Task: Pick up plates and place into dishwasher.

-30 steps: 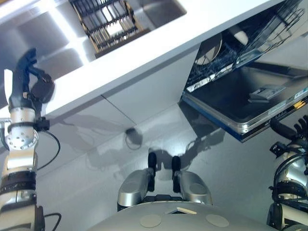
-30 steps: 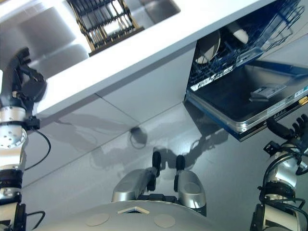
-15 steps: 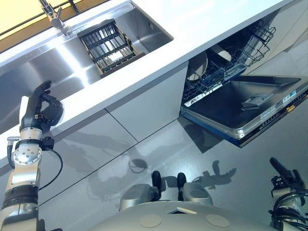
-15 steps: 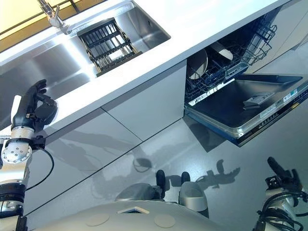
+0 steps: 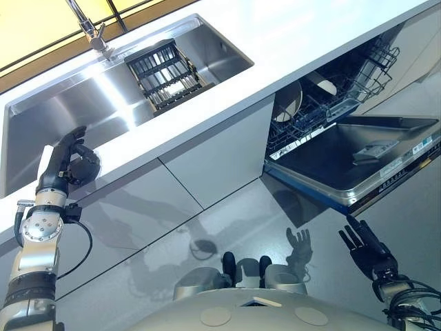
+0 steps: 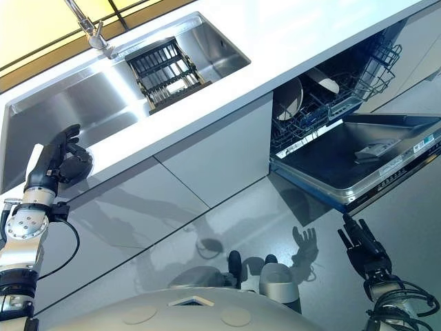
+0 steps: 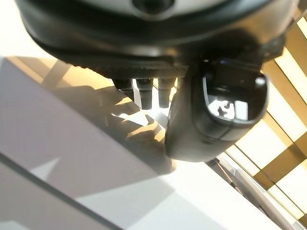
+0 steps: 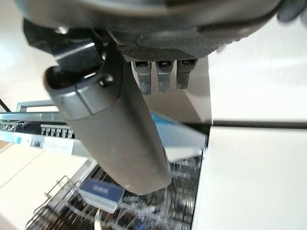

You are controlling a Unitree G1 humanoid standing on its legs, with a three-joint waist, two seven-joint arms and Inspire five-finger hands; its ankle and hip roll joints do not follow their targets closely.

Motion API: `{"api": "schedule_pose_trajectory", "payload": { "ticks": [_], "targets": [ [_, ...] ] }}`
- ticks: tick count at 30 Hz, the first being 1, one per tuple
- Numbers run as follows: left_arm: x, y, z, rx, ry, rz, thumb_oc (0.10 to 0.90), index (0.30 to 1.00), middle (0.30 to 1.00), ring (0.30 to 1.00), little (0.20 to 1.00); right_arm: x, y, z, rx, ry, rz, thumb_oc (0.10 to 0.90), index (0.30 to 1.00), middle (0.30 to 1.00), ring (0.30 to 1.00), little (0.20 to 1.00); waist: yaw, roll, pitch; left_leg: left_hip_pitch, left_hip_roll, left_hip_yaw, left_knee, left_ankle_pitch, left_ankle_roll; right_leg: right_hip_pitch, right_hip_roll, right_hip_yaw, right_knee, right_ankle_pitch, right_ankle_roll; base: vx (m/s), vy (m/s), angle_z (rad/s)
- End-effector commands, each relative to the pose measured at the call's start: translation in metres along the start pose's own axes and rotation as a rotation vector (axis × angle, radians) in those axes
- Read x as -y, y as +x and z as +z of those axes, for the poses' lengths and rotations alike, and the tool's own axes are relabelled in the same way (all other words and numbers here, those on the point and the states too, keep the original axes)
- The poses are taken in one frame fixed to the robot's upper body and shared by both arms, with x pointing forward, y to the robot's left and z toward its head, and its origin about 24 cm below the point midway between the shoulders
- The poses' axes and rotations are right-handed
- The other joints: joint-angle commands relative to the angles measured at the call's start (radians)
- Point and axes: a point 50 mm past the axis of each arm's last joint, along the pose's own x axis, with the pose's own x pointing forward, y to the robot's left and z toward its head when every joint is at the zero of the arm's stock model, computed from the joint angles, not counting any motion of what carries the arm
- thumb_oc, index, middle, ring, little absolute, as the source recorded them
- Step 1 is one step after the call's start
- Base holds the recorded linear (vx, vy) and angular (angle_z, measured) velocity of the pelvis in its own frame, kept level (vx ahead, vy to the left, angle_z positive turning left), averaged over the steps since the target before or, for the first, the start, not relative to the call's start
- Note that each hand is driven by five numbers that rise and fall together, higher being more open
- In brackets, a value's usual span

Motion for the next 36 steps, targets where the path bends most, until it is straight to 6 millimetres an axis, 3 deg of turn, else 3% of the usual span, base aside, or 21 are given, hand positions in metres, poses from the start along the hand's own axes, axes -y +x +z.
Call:
{"api": "schedule_pose_trajectory", "payload": {
  "ticks": [1, 4, 8, 12, 18, 20, 22, 23, 25, 27, 28, 30, 31, 33, 35, 36],
  "targets": [
    [-0.003, -0.015, -0.007, -0.039, 0.054, -0.044, 0.800, 0.900, 0.900, 0.900, 0.900, -0.037, 0.009, 0.041, 0.173, 0.079, 0.211, 0.800, 0.900, 0.900, 0.900, 0.900, 0.045, -0.005, -0.012, -0.087, -0.022, 0.017, 0.123, -0.062, 0.013, -0.140, -0.029, -0.033, 0.142, -0.006, 0.031, 0.10, 0.040, 0.04],
    [0.002, -0.019, -0.009, -0.048, 0.054, -0.065, 0.800, 0.900, 0.900, 0.900, 0.900, -0.068, 0.017, 0.045, 0.194, 0.088, 0.320, 0.800, 0.900, 0.900, 0.900, 0.900, 0.057, 0.004, -0.005, -0.095, -0.022, 0.011, 0.135, -0.056, 0.011, -0.133, -0.035, -0.035, 0.137, 0.000, 0.029, 0.10, 0.050, 0.03],
    [0.002, -0.022, -0.007, -0.048, 0.058, -0.092, 0.800, 0.900, 0.900, 0.900, 0.900, -0.127, 0.022, 0.046, 0.246, 0.075, 0.569, 0.800, 0.900, 0.900, 0.900, 0.900, 0.078, 0.008, 0.008, -0.106, -0.018, -0.003, 0.134, -0.040, 0.016, -0.135, -0.035, -0.034, 0.132, 0.012, 0.029, 0.06, 0.035, -0.01],
    [0.001, -0.026, -0.009, -0.057, 0.065, -0.110, 0.800, 0.900, 0.900, 0.900, 0.900, -0.150, 0.018, 0.054, 0.376, -0.028, 0.643, 0.800, 0.900, 0.900, 0.900, 0.900, 0.093, 0.000, 0.003, -0.109, -0.016, -0.014, 0.130, -0.034, 0.017, -0.130, -0.033, -0.032, 0.126, 0.018, 0.030, 0.05, 0.022, 0.00],
    [0.007, -0.043, -0.024, -0.089, 0.064, -0.142, 0.800, 0.900, 0.900, 0.900, 0.900, -0.175, -0.002, 0.053, 0.470, -0.432, 0.794, 0.800, 0.900, 0.900, 0.900, 0.900, 0.103, -0.014, -0.022, -0.087, -0.024, -0.026, 0.144, -0.041, 0.013, -0.100, -0.046, -0.044, 0.124, 0.019, 0.030, 0.08, 0.052, 0.03],
    [0.010, -0.047, -0.027, -0.098, 0.070, -0.154, 0.800, 0.900, 0.900, 0.900, 0.900, -0.197, -0.015, 0.054, 0.498, -0.568, 0.901, 0.800, 0.900, 0.900, 0.900, 0.900, 0.104, -0.024, -0.032, -0.080, -0.027, -0.030, 0.153, -0.045, 0.011, -0.088, -0.053, -0.051, 0.124, 0.018, 0.029, 0.07, 0.044, 0.08],
    [0.015, -0.048, -0.029, -0.102, 0.075, -0.157, 0.800, 0.900, 0.900, 0.900, 0.900, -0.229, -0.031, 0.051, 0.505, -0.595, 1.038, 0.800, 0.900, 0.900, 0.900, 0.900, 0.106, -0.033, -0.038, -0.078, -0.029, -0.036, 0.162, -0.045, 0.012, -0.083, -0.055, -0.055, 0.129, 0.016, 0.027, 0.03, 0.021, 0.11],
    [0.016, -0.048, -0.029, -0.103, 0.075, -0.156, 0.800, 0.900, 0.900, 0.900, 0.900, -0.231, -0.033, 0.050, 0.504, -0.595, 1.049, 0.800, 0.900, 0.900, 0.900, 0.900, 0.106, -0.034, -0.038, -0.078, -0.029, -0.037, 0.163, -0.045, 0.012, -0.083, -0.055, -0.055, 0.130, 0.016, 0.027, 0.02, 0.009, 0.10],
    [0.025, -0.041, -0.026, -0.096, 0.080, -0.171, 0.800, 0.900, 0.900, 0.900, 0.900, -0.281, -0.053, 0.042, 0.522, -0.567, 1.262, 0.800, 0.900, 0.900, 0.900, 0.900, 0.122, -0.040, -0.044, -0.076, -0.030, -0.049, 0.168, -0.048, 0.013, -0.081, -0.058, -0.063, 0.135, 0.014, 0.028, 0.03, 0.006, 0.06],
    [0.029, -0.036, -0.024, -0.090, 0.085, -0.187, 0.800, 0.900, 0.900, 0.900, 0.900, -0.311, -0.073, 0.040, 0.570, -0.528, 1.425, 0.800, 0.900, 0.900, 0.900, 0.900, 0.135, -0.042, -0.048, -0.074, -0.033, -0.057, 0.171, -0.051, 0.012, -0.079, -0.061, -0.069, 0.139, 0.013, 0.030, 0.05, 0.015, 0.08],
    [0.031, -0.033, -0.023, -0.089, 0.089, -0.206, 0.800, 0.900, 0.900, 0.900, 0.900, -0.340, -0.093, 0.042, 0.641, -0.488, 1.528, 0.800, 0.900, 0.900, 0.900, 0.900, 0.146, -0.041, -0.054, -0.075, -0.034, -0.061, 0.175, -0.051, 0.007, -0.077, -0.064, -0.074, 0.142, 0.013, 0.029, 0.07, 0.041, 0.11],
    [0.034, -0.028, -0.022, -0.087, 0.098, -0.234, 0.800, 0.900, 0.900, 0.900, 0.900, -0.371, -0.133, 0.054, 0.841, -0.396, 1.701, 0.800, 0.900, 0.900, 0.900, 0.900, 0.159, -0.036, -0.055, -0.079, -0.040, -0.066, 0.183, -0.053, 0.000, -0.072, -0.071, -0.080, 0.141, 0.013, 0.029, 0.07, 0.081, 0.11],
    [0.036, -0.025, -0.021, -0.079, 0.101, -0.255, 0.800, 0.900, 0.900, 0.900, 0.900, -0.390, -0.168, 0.067, 0.989, -0.215, 1.799, 0.800, 0.900, 0.900, 0.900, 0.900, 0.169, -0.027, -0.053, -0.086, -0.046, -0.069, 0.188, -0.052, -0.004, -0.073, -0.074, -0.081, 0.140, 0.015, 0.028, -0.02, 0.108, 0.11],
    [0.044, -0.019, -0.014, -0.044, 0.098, -0.262, 0.800, 0.900, 0.900, 0.900, 0.900, -0.401, -0.216, 0.060, 1.158, -0.075, 2.019, 0.800, 0.900, 0.900, 0.900, 0.900, 0.186, -0.019, -0.047, -0.114, -0.050, -0.079, 0.189, -0.047, -0.007, -0.093, -0.069, -0.068, 0.137, 0.021, 0.030, -0.15, 0.030, 0.20],
    [0.052, -0.012, -0.005, 0.006, 0.084, -0.234, 0.800, 0.900, 0.900, 0.900, 0.900, -0.409, -0.229, 0.045, 1.197, -0.107, 2.055, 0.800, 0.900, 0.900, 0.900, 0.900, 0.200, -0.031, -0.023, -0.133, -0.050, -0.095, 0.202, -0.064, -0.001, -0.119, -0.059, -0.061, 0.139, 0.025, 0.031, -0.32, -0.115, 0.36],
    [0.054, -0.011, -0.001, 0.026, 0.076, -0.221, 0.800, 0.900, 0.900, 0.900, 0.900, -0.416, -0.225, 0.042, 1.213, -0.162, 1.947, 0.800, 0.900, 0.900, 0.900, 0.900, 0.207, -0.037, -0.012, -0.136, -0.050, -0.103, 0.203, -0.070, 0.003, -0.131, -0.055, -0.066, 0.139, 0.028, 0.036, -0.34, -0.139, 0.47]
  ]
}}
